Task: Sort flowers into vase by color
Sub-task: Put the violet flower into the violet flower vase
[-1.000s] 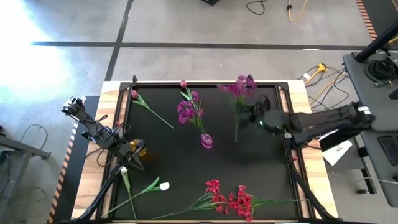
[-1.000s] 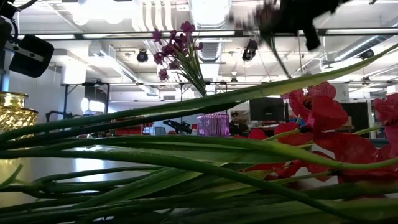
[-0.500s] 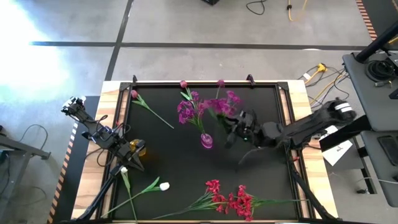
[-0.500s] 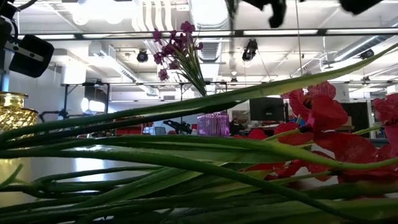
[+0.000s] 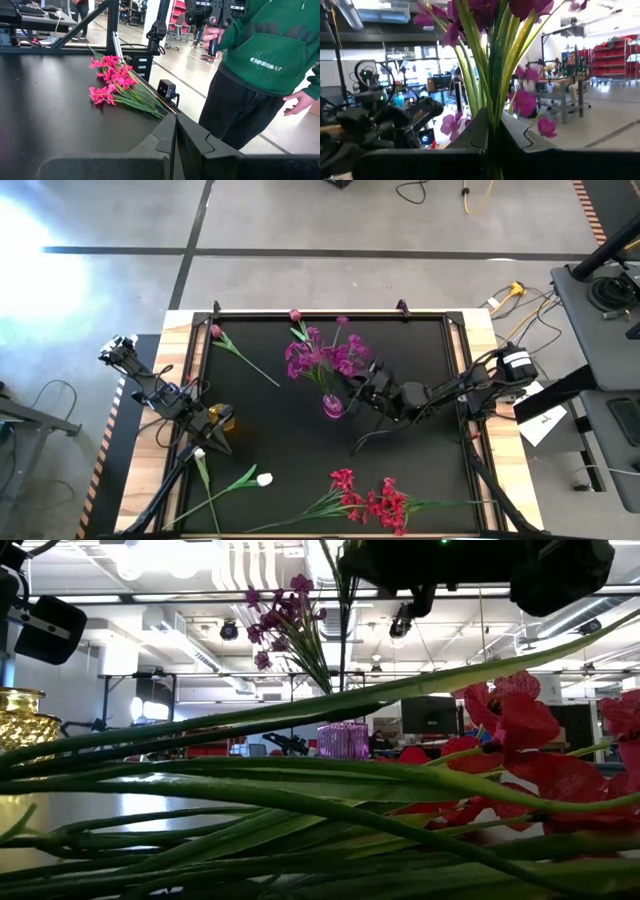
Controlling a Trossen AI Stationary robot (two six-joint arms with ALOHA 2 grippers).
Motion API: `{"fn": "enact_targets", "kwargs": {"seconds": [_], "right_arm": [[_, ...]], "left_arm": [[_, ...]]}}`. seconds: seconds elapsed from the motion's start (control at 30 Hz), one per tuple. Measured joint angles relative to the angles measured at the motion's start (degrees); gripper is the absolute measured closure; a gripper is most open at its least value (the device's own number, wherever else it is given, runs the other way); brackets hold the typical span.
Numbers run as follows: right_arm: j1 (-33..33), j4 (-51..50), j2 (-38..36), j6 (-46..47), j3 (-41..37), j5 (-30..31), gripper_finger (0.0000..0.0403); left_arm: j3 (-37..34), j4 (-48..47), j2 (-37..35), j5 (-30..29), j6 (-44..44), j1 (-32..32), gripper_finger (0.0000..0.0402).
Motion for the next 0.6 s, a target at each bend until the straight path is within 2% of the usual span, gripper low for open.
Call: {"fn": "enact_targets", "kwargs": {"seconds": [0.6], "right_arm": [[-1.07, -1.82, 4.16, 2.27, 0.00, 0.23, 0.0390]], "left_arm": [[0.00, 0.00, 0.00, 0.00, 0.00, 0.00, 0.0402]]}}
